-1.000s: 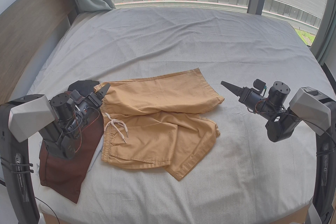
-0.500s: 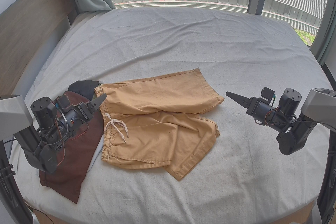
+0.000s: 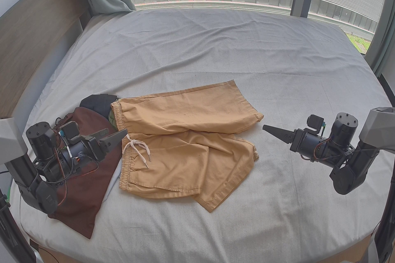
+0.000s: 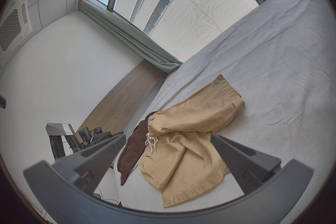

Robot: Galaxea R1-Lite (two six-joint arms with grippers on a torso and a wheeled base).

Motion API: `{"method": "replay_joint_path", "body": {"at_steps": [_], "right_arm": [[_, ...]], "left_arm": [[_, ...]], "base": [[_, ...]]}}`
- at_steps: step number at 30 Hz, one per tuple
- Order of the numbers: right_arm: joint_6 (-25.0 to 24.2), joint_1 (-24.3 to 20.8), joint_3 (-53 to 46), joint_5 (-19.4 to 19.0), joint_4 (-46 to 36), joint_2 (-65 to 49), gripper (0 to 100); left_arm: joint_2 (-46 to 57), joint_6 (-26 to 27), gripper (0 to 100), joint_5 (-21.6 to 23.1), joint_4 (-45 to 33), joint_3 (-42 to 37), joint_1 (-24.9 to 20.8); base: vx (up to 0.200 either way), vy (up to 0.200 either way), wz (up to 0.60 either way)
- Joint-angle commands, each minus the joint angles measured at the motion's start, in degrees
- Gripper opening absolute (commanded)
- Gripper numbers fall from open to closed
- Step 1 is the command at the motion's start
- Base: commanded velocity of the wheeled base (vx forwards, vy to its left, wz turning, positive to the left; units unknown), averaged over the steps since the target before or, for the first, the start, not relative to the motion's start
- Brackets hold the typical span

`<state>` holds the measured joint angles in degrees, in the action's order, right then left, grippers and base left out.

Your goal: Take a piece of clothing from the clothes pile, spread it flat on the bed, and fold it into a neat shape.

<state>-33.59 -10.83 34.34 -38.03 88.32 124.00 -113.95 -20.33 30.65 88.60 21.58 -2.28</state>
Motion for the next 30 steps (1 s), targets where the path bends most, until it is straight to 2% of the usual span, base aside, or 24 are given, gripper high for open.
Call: {"method": "replay_joint_path", "body": {"at_steps": [1, 8, 12, 25, 30], "right_arm": [[0.1, -0.2, -0.4, 0.0, 0.0, -0.3, 100], [0.5, -0.3, -0.6, -0.2, 0.0, 0.1, 100], [0.2, -0.2, 0.3, -0.1, 0.0, 0.1, 100], [-0.1, -0.1, 0.8, 0.0, 0.0, 4.1, 100], [-0.1, -0.8, 0.9, 0.1, 0.0, 7.0, 100]], "left_arm": [[0.5, 0.4, 100, 0.5, 0.0, -1.2, 1.0], [0.1, 5.7, 100, 4.5, 0.0, -3.2, 2.8], [0.0, 6.2, 100, 5.9, -0.1, -4.2, 3.4], [-1.3, 6.6, 100, 6.2, -0.1, -6.1, 3.1], [-2.5, 9.3, 100, 6.3, -0.1, -6.1, 2.9]], "base": [[0.0, 0.0, 0.0], [0.0, 0.0, 0.0], [0.0, 0.0, 0.0], [0.0, 0.0, 0.0], [0.0, 0.0, 0.0]]}}
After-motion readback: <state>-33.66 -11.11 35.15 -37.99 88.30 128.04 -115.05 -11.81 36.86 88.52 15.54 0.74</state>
